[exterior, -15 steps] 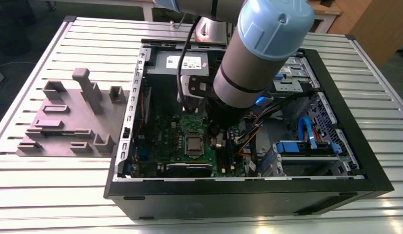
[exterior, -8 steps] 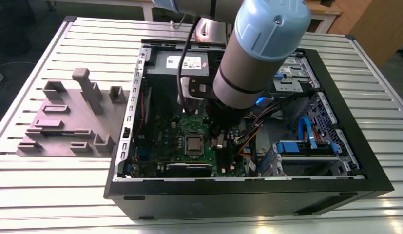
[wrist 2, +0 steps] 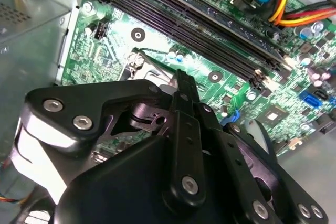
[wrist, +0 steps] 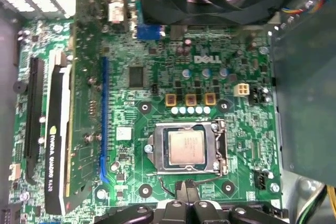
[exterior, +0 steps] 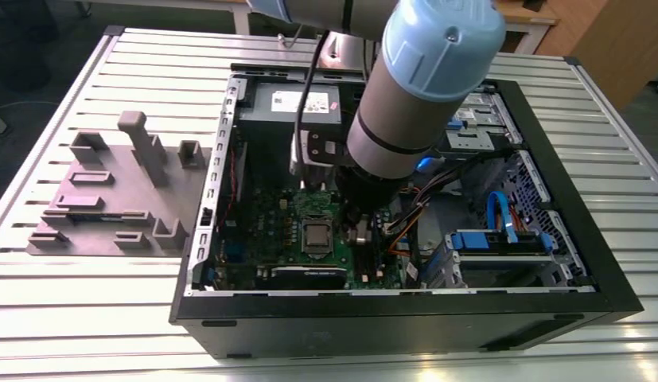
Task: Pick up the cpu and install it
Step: 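Install the first cpu locking lever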
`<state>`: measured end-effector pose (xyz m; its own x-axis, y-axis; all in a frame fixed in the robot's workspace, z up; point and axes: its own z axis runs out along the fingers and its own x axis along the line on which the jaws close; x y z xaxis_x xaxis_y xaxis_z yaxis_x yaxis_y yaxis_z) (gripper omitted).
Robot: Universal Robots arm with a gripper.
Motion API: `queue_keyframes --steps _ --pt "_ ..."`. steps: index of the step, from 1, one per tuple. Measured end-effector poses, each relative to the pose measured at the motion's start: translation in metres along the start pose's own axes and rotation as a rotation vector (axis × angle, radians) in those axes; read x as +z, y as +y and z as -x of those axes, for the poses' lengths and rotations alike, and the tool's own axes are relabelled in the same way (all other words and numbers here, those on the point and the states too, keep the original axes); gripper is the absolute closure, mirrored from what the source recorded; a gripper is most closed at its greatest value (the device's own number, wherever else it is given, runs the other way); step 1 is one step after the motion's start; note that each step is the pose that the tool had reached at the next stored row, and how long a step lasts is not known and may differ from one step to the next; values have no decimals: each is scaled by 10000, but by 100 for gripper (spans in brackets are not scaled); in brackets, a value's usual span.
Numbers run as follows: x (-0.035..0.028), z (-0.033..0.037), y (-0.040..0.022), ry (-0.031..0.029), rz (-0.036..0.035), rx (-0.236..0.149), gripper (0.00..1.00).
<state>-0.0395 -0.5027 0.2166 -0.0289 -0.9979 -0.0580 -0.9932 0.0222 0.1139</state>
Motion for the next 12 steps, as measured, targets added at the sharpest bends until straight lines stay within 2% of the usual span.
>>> queue_keyframes --steps 4,12 --pt "19 -1 12 47 -26 -138 90" --pt "69 -3 40 244 -67 -134 90"
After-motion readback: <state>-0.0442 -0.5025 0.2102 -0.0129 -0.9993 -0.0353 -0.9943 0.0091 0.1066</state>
